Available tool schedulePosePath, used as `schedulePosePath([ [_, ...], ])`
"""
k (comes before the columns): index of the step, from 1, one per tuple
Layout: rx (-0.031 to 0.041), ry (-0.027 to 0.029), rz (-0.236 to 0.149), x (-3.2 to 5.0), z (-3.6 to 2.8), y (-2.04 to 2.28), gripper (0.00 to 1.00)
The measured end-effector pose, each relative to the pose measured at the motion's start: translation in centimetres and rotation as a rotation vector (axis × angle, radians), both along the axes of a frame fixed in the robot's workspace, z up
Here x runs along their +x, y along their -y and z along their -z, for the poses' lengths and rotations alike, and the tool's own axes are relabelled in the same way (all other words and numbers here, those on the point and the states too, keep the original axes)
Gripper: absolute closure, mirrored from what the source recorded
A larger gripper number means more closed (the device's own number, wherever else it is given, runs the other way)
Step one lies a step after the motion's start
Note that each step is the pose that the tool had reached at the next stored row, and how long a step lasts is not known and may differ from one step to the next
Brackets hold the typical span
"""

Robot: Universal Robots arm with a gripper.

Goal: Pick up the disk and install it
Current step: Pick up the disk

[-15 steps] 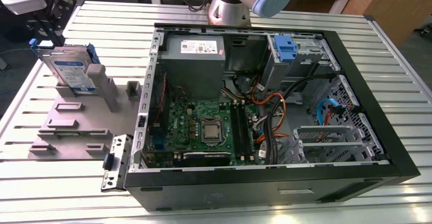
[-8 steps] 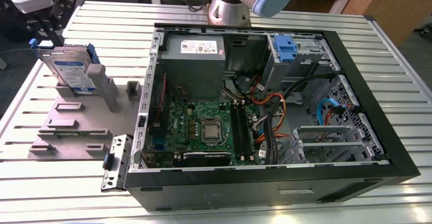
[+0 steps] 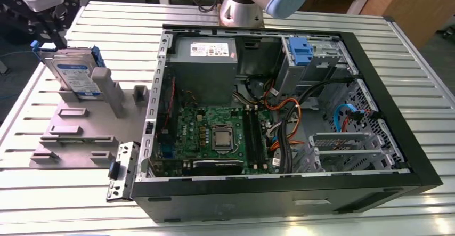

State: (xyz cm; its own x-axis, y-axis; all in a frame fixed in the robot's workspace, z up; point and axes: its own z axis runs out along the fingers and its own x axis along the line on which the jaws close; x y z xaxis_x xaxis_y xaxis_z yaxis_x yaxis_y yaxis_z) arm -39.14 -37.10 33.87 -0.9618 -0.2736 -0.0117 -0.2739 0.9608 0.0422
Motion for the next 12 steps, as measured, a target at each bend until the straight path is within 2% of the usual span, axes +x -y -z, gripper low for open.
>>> schedulePosePath([
  [12,0.0000,0.0000,-0.200,0.00,0.03,0.00,0.89],
])
